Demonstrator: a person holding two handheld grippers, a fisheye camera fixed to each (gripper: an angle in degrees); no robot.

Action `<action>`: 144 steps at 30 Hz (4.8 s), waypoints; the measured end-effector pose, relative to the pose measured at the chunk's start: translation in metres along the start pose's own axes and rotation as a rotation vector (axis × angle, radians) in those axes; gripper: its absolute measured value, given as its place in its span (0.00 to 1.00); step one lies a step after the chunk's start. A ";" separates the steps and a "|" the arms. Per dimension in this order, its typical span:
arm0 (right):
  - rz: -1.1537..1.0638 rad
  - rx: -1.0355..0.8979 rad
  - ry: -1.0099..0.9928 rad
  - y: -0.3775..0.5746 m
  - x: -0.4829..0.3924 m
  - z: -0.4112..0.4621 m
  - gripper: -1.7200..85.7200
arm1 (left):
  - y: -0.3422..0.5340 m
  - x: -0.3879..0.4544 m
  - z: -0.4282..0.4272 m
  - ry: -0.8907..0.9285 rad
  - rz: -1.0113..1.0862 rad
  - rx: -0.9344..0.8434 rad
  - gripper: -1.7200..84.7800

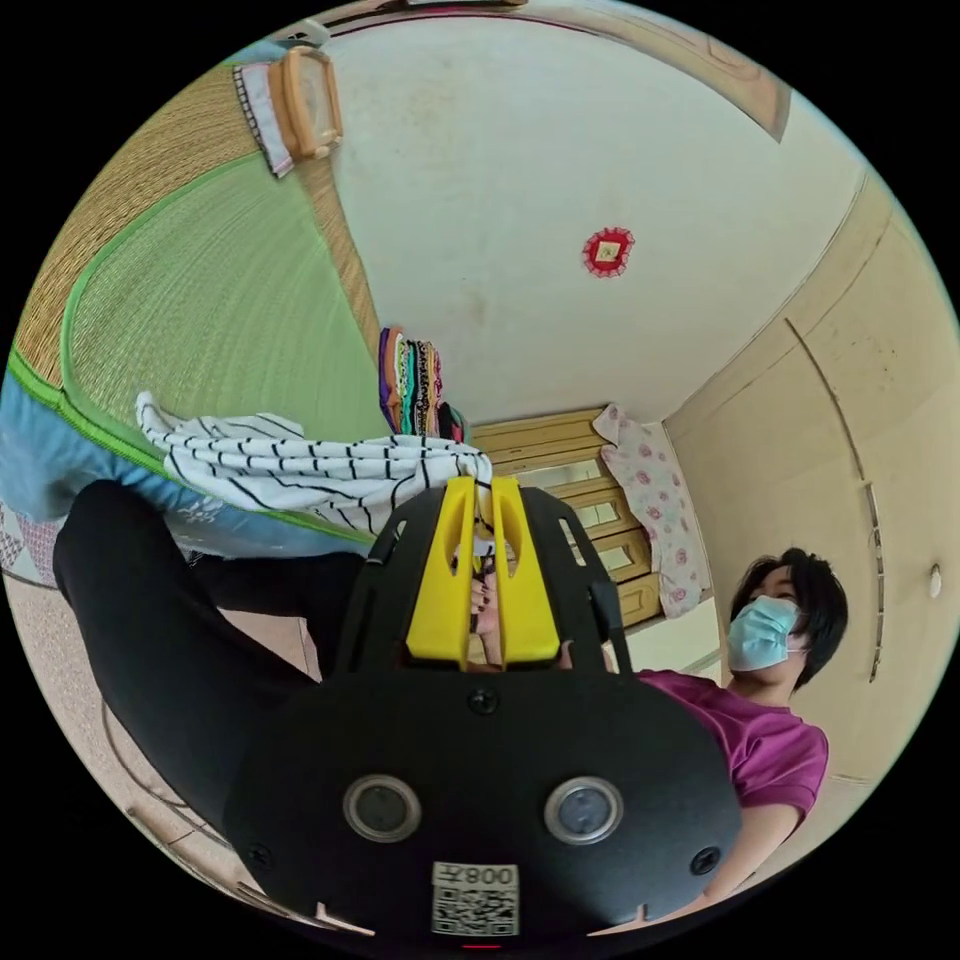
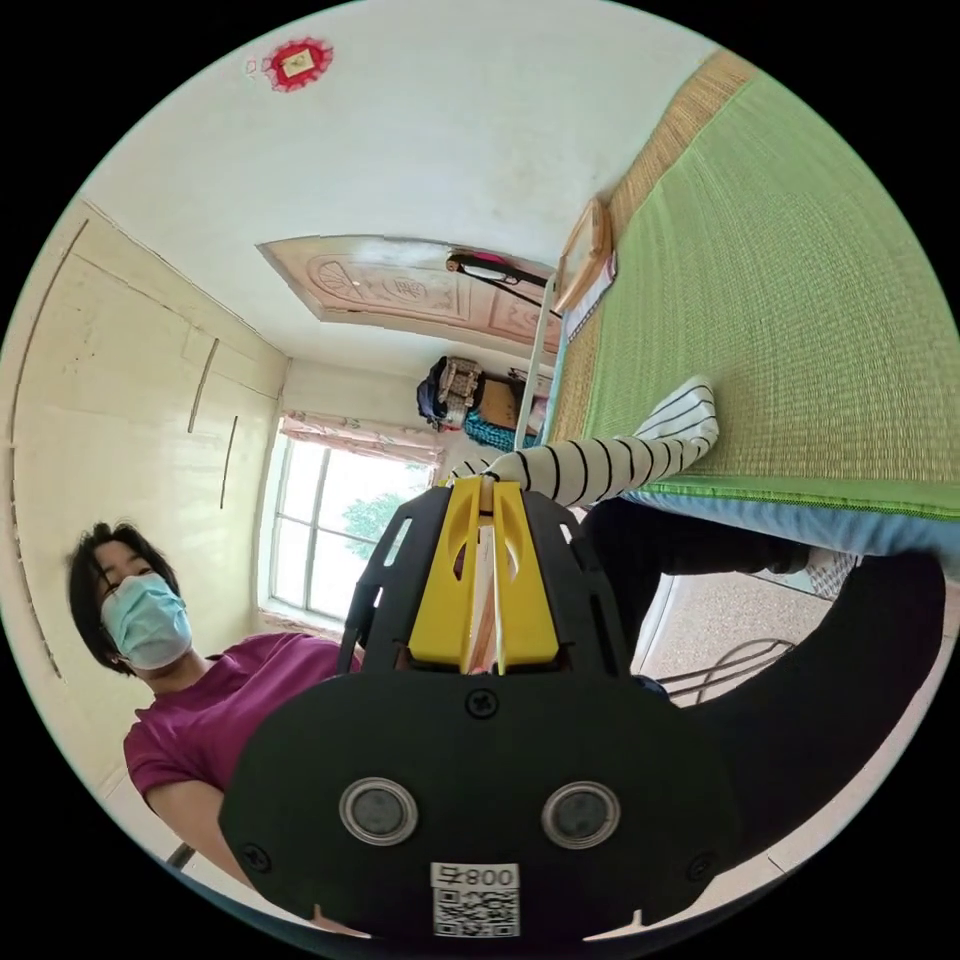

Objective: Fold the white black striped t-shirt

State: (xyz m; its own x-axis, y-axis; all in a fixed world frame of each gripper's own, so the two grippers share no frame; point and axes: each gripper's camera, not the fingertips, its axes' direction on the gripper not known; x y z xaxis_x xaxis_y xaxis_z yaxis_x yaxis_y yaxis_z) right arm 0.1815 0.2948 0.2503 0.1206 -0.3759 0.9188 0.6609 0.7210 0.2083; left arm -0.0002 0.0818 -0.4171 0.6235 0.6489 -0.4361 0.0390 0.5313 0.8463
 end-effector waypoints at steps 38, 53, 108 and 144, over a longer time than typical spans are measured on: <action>-0.284 0.571 0.276 0.061 0.173 -0.615 0.04 | -0.268 0.046 0.918 0.052 0.313 -0.465 0.05; 0.211 0.615 0.383 0.230 0.451 -0.752 0.04 | -0.151 -0.145 1.227 -0.222 0.066 -0.862 0.05; 0.152 0.459 0.616 0.242 0.536 -0.567 0.02 | -0.027 -0.201 1.391 -0.418 0.059 -1.049 0.05; -0.284 0.549 1.068 -0.082 0.399 -0.452 0.06 | 0.023 -0.108 1.138 -1.009 0.713 -1.040 0.02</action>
State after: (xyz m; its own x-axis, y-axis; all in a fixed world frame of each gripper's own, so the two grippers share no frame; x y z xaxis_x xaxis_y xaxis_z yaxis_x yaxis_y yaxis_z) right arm 0.5100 -0.1772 0.4482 0.7383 -0.6604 0.1372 0.3949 0.5881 0.7059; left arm 0.8225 -0.5960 -0.0021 0.5320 0.5316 0.6591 -0.7259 0.6870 0.0319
